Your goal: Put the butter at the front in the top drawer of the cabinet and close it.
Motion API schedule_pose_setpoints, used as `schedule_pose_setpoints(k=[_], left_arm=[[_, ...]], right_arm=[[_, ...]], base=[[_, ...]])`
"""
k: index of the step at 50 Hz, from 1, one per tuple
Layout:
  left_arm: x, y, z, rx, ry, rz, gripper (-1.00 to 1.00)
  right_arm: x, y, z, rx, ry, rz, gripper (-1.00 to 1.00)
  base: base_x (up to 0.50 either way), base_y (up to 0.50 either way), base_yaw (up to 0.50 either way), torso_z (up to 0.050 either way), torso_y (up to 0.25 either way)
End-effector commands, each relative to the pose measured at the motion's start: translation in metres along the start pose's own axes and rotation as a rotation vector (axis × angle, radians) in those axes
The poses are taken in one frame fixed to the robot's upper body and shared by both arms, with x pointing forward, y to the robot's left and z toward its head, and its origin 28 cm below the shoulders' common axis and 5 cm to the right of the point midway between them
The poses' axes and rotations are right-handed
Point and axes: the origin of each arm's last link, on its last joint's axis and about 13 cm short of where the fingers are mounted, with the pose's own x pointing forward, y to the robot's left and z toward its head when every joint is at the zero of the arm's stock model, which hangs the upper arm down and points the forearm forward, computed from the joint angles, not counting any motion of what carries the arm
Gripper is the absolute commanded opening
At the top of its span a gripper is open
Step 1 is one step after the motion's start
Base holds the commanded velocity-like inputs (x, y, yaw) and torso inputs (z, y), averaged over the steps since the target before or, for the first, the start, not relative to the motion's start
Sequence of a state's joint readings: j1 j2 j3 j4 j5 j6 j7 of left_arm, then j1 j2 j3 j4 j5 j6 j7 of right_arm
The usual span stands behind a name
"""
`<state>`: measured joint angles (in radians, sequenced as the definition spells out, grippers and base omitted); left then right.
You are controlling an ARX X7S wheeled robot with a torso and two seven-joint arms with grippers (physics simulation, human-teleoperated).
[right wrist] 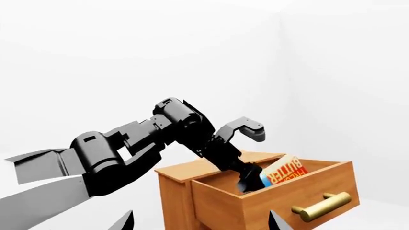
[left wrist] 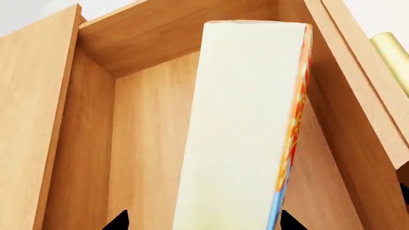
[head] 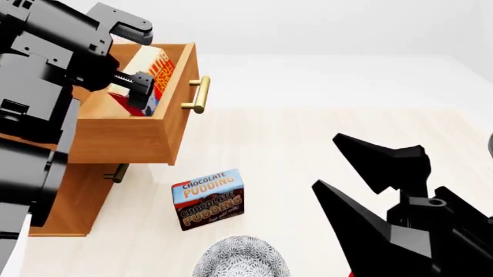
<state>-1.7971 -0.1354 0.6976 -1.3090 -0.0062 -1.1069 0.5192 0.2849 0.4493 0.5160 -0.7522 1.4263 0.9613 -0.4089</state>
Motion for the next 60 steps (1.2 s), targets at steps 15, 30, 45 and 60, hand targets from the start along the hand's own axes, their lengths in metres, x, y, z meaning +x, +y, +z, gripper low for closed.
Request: schedule_pose_setpoints(k=[15,30,45,60], left_arm=[[-0.028,0.012,0.019,-0.062,-0.128,0.004,1.00],[-0.041,0.020,0.026,-0.108,-0.208,-0.028,1.00],[-0.046,0.021,0.040,-0.139,-0.399,-0.077,1.00],[-0.049,0.002,0.054,-0.093,-0.478,-0.175,1.00]], right_arm=[[0.002,0.001,0.002,-0.007,0.007,0.008,1.00],[0.006,0.002,0.003,-0.009,0.014,0.018,1.00],[0.007,0.003,0.004,-0.013,0.017,0.020,1.00],[0.008,0.003,0.006,-0.016,0.016,0.021,1.00]], base=[[0.00,0.00,0.00,0.000,0.000],[0.00,0.00,0.00,0.000,0.000],[0.00,0.00,0.00,0.000,0.000],[0.00,0.00,0.00,0.000,0.000]])
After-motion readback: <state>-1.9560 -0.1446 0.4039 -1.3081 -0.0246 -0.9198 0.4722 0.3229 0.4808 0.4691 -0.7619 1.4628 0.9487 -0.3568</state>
